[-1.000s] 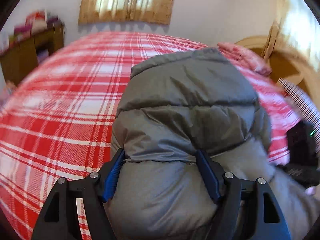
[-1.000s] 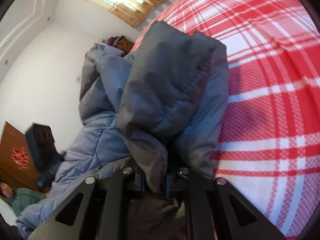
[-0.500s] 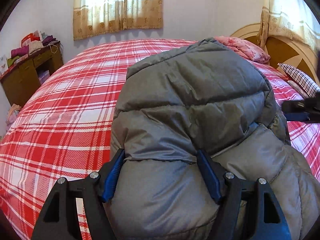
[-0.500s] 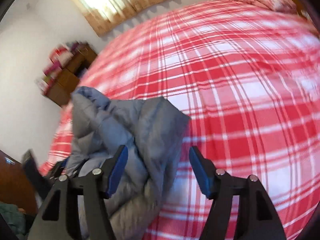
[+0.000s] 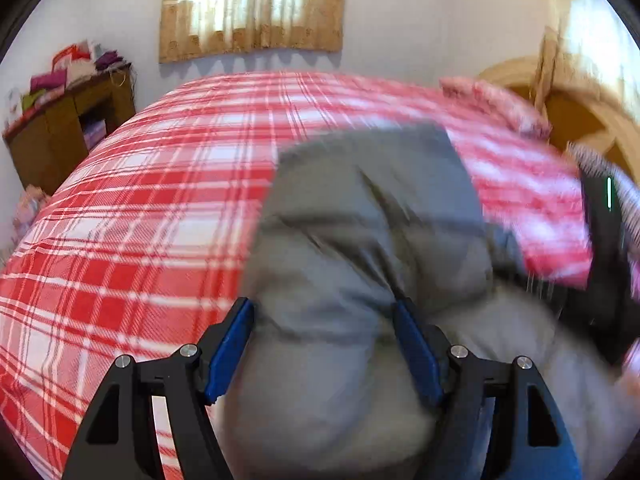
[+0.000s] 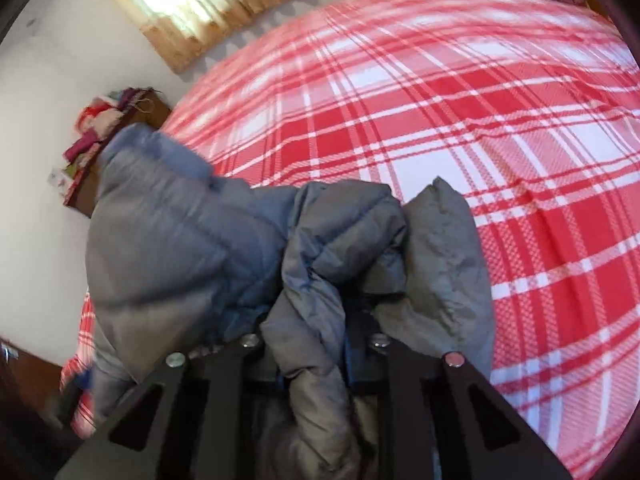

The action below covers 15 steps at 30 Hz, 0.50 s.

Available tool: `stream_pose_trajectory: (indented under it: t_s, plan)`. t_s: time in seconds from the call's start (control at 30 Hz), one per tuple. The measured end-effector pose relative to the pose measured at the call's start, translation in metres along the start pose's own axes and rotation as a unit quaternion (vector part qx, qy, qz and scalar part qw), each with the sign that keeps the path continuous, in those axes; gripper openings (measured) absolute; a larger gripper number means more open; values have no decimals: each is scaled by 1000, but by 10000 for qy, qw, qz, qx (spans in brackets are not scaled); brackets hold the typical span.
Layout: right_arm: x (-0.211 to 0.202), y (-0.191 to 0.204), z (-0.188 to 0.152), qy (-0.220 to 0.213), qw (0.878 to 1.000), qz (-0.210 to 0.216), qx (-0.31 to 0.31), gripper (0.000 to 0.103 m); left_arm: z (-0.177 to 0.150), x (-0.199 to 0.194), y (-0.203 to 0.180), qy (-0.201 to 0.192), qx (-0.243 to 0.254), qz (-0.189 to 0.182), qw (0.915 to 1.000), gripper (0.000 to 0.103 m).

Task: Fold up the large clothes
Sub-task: 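Press the bundle with the left tool while the right tool holds the fabric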

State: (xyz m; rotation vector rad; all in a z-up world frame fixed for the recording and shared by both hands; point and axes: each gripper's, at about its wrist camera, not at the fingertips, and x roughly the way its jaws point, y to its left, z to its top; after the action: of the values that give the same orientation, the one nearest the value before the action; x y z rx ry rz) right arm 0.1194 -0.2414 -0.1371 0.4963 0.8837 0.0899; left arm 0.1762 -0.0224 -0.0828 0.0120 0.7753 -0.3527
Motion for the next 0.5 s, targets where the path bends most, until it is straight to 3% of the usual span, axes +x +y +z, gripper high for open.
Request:
stream_pose_trajectory:
  t_s: [0.13,0.23,0.3,0.4,0.5]
  plan:
    - [1,2,-7,-249,9989,141,-364,22,42,6,4,-72,-11,26,10000,73]
    - [3,2,-9,-384,9980,256,-431,22,65,41,-9,143,193,65,9997,73]
    - [4,-7,-9,-413,9977,495,-203,22,68,64,-12,327,41,-43,9994,73]
    - [11,-20,-2,-321,9958,855,111,19,61,89,-19,395,-65,82,9992,73]
    - [18,-21,6,-179,9947,1007,95,19,56,105,-16,414,-263,136,9987,74]
